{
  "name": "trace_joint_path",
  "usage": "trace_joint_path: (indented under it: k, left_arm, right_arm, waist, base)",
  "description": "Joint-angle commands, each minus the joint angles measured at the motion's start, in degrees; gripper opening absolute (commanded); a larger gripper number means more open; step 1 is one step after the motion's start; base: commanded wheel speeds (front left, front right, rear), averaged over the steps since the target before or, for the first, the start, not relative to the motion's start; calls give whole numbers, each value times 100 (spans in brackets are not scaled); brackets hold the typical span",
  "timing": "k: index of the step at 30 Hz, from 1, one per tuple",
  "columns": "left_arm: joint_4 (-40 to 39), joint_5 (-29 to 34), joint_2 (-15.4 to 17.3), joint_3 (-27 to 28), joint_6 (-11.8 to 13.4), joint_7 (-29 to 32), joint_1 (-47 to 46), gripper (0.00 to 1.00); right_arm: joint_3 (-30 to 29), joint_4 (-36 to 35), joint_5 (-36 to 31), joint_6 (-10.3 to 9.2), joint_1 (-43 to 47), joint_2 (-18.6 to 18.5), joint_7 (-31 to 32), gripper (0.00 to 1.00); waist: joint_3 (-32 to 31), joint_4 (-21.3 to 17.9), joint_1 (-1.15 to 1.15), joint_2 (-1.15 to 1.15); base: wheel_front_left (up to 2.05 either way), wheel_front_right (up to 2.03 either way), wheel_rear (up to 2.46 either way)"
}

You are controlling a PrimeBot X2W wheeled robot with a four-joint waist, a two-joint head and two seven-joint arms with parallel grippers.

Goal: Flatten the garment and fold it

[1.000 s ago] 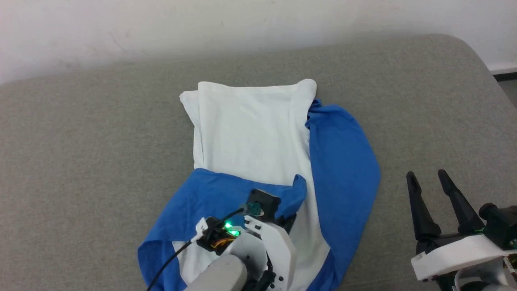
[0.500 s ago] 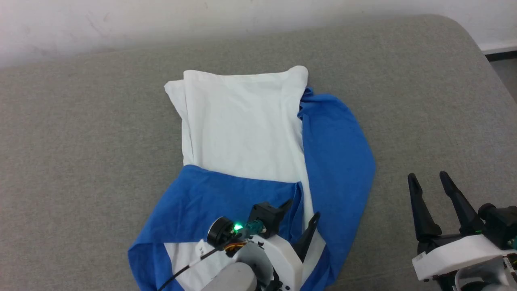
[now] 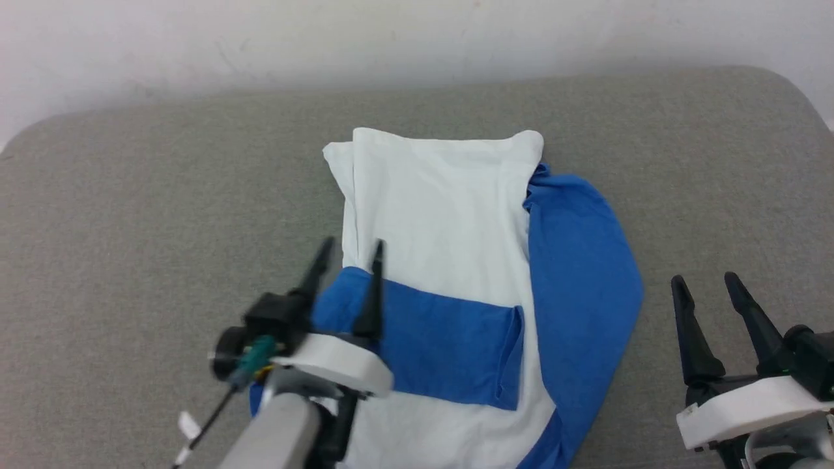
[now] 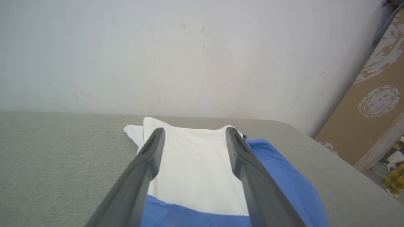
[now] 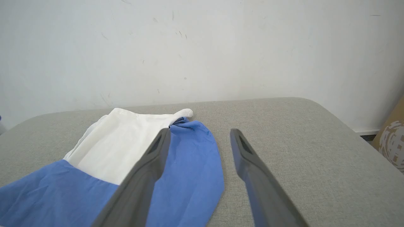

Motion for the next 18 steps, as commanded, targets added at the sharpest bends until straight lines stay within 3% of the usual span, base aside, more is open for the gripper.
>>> trace_joint_path:
  k: [1, 11, 18]
  left_arm:
    - [-168, 78, 104, 297, 91, -25, 165, 100]
    - [-821, 463, 513, 1741, 133, -27, 898, 100]
    - [-1319, 697, 430, 1982, 180, -28, 1205, 100]
  right_arm:
    - [-23, 0, -44, -10, -3, 17, 29, 100]
    - [-386, 347, -58, -10, -338, -90, 114, 100]
    - [-650, 1423, 496, -10, -1195, -507, 504, 100]
  waist:
    - [-34, 76, 0, 0]
    - [142, 235, 0, 0]
    - [481, 400, 0, 0]
  base:
    - [0, 0, 0]
    - [0, 0, 0]
    - [0, 0, 0]
